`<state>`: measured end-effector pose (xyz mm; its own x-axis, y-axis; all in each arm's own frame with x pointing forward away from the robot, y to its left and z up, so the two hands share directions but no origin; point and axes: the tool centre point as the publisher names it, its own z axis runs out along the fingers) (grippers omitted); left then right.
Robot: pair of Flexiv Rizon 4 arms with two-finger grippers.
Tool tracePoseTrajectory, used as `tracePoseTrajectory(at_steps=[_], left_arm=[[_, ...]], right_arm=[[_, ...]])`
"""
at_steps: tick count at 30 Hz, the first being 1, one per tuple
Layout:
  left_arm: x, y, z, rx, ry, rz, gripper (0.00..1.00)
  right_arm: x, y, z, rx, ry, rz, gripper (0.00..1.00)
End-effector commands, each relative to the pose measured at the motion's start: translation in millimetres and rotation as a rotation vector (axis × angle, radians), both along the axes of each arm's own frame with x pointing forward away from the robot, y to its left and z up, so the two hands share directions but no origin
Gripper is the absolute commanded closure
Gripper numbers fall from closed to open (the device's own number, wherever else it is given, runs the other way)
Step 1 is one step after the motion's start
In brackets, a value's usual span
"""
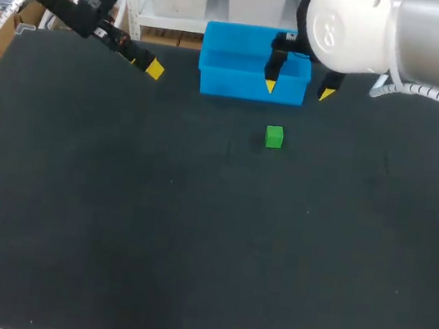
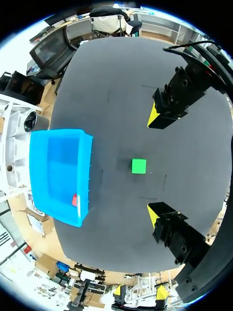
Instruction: Use the left arm to pick the red cube and place it into the blue plastic box first, then use the right arm to grasp the green cube and put it into the same blue plastic box after the first action is fully finished.
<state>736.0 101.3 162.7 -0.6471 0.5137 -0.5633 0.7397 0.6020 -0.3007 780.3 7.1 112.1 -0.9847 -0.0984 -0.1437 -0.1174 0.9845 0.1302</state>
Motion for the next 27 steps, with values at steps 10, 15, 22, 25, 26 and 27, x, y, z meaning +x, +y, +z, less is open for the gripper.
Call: tracePoseTrajectory(at_steps=[10,15,22,25,26,27], left_arm=[[-0.2,1,-0.9,-0.005,-0.003,-0.003,0.00],[-0.2,1,-0.9,-0.005,-0.003,-0.003,0.00],[-0.2,1,-0.9,-0.005,-0.003,-0.003,0.00],[-0.2,1,-0.9,-0.005,-0.003,-0.003,0.00],[-0.2,1,-0.9,-0.005,-0.003,-0.003,0.00],[-0.2,1,-0.9,-0.005,-0.003,-0.003,0.00]], right_arm=[[-8.6,-4,-16,-0.059,0.061,-0.003,0.00],[-10.2,0,-23,-0.087,0.078,0.000,0.00],[-10.3,10,-29,-0.111,0.081,0.015,0.00],[-9.4,13,-32,-0.127,0.079,0.019,0.00],[-9.1,14,-33,-0.138,0.077,0.019,0.00],[-8.9,16,-35,-0.142,0.076,0.020,0.00]])
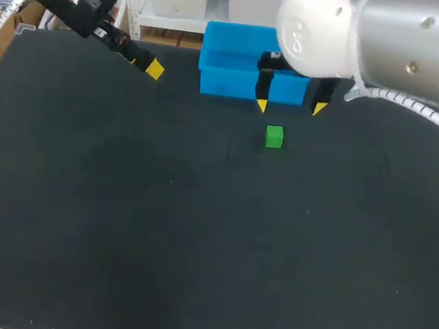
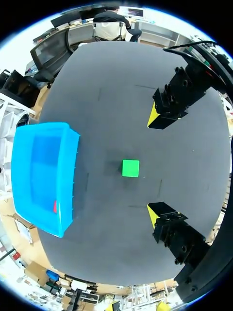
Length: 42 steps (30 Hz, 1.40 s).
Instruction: Use the left arm to pick the red cube and place it into the blue plastic box first, then use the right arm to grasp the green cube and put it into the same blue plastic box after the first action is fully finished.
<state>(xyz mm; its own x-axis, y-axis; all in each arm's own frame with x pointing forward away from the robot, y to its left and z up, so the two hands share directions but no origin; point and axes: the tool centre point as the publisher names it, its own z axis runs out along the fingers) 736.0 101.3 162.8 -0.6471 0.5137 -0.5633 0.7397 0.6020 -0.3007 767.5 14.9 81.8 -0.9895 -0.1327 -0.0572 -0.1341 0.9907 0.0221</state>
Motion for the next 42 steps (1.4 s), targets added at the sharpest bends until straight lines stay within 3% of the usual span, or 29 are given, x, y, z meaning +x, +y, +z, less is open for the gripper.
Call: tracePoseTrajectory(at_steps=[1,25,42], left_arm=[[-0.1,1,-0.9,-0.005,-0.003,-0.003,0.00],[-0.1,1,-0.9,-0.005,-0.003,-0.003,0.00],[-0.1,1,-0.9,-0.005,-0.003,-0.003,0.00]], right_arm=[[4.1,9,-6,-0.030,0.000,-0.002,0.00],[3.0,8,-39,-0.057,-0.111,-0.036,0.00],[13.1,5,-62,-0.037,-0.115,-0.080,0.00]])
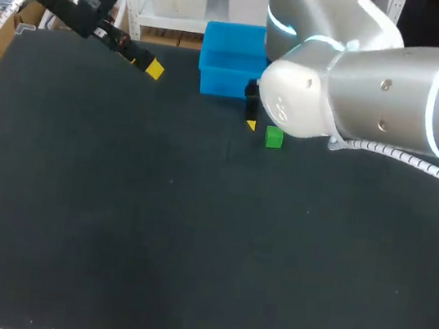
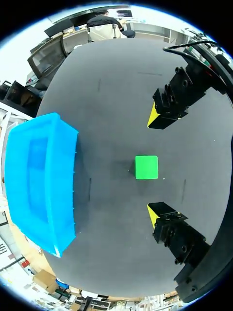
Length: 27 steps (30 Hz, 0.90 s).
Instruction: Use the left arm to pick the red cube and place it into the blue plastic box first, then use the right arm to grasp the green cube and put it into the same blue plastic box after the first action is fully finished.
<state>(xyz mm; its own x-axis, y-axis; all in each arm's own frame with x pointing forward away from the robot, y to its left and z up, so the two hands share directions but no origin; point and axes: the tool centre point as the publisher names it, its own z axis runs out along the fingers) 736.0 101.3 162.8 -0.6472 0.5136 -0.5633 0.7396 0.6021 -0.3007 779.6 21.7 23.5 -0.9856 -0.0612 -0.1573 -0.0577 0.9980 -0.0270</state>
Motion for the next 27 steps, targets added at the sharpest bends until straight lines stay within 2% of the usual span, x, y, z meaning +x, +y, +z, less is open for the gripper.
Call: tracePoseTrajectory(at_steps=[1,19,27], left_arm=[[-0.1,1,-0.9,-0.005,-0.003,-0.003,0.00],[-0.1,1,-0.9,-0.005,-0.003,-0.003,0.00],[-0.1,1,-0.9,-0.005,-0.003,-0.003,0.00]], right_arm=[[2.2,-1,-4,0.005,-0.012,-0.006,0.00],[26.1,4,-27,-0.003,-0.006,0.012,0.00],[29.2,4,-39,0.008,0.007,0.013,0.00]])
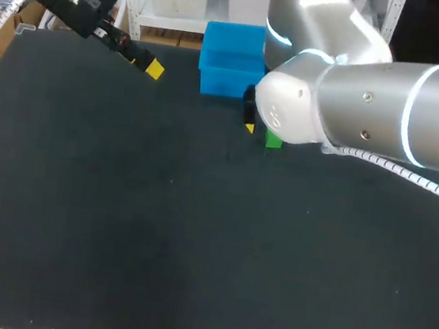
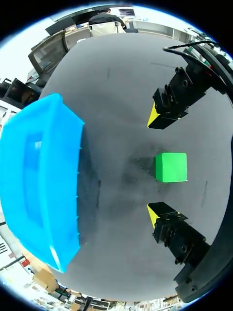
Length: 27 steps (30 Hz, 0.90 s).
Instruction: Use the left arm to pick the red cube and place it into the blue plastic box first, then use the right arm to grasp the green cube and put it into the same blue plastic box after the first action is fully finished.
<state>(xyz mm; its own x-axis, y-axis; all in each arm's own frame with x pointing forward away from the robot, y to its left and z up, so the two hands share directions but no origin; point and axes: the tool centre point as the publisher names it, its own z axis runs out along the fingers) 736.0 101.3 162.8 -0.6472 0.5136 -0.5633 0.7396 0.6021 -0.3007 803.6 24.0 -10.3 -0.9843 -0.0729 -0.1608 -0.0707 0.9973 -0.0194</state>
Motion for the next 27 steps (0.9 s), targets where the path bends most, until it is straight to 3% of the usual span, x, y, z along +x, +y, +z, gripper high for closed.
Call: tracePoseTrajectory(at_steps=[1,7,8,11,27], left_arm=[[-0.1,1,-0.9,-0.005,-0.003,-0.003,0.00],[-0.1,1,-0.9,-0.005,-0.003,-0.003,0.00],[-0.1,1,-0.9,-0.005,-0.003,-0.003,0.00],[-0.1,1,-0.9,-0.005,-0.003,-0.003,0.00],[-0.1,1,-0.9,-0.005,-0.003,-0.003,0.00]], right_arm=[[5.2,2,-7,0.001,0.012,0.000,0.00],[4.4,3,-12,0.009,0.022,0.003,0.01],[4.2,3,-12,0.011,0.024,0.002,0.51],[3.5,1,-13,0.013,0.027,-0.001,0.99],[-12.8,-6,-12,0.000,0.050,-0.013,1.00]])
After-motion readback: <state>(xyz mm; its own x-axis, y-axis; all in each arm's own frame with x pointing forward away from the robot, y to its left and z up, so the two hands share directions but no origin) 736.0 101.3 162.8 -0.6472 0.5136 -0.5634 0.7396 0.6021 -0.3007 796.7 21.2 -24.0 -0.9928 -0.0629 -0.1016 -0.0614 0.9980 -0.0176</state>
